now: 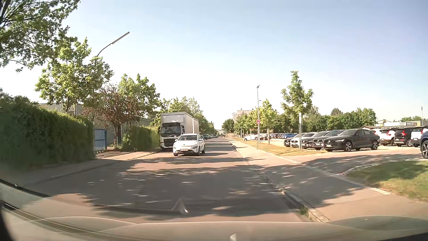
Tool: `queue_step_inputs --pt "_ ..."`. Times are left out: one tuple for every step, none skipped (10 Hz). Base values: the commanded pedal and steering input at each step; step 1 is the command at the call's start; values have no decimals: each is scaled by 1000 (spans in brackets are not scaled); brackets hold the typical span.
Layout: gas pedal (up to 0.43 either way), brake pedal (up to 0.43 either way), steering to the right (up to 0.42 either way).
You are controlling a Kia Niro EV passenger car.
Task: Follow the waypoints while adhering to traffic rules and regulations
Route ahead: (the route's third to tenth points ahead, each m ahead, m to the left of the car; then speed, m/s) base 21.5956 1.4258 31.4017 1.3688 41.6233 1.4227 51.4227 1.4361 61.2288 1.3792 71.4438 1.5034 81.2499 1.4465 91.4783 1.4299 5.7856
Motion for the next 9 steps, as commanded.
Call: queue_step_inputs --pt "20 0 4" --pt "28 0 3" --pt "79 0 1" --pt "110 0 -2" --pt "130 0 -4" --pt "130 0 -6" --pt "130 0 -7" --pt "130 0 -9" --pt "130 0 -10"
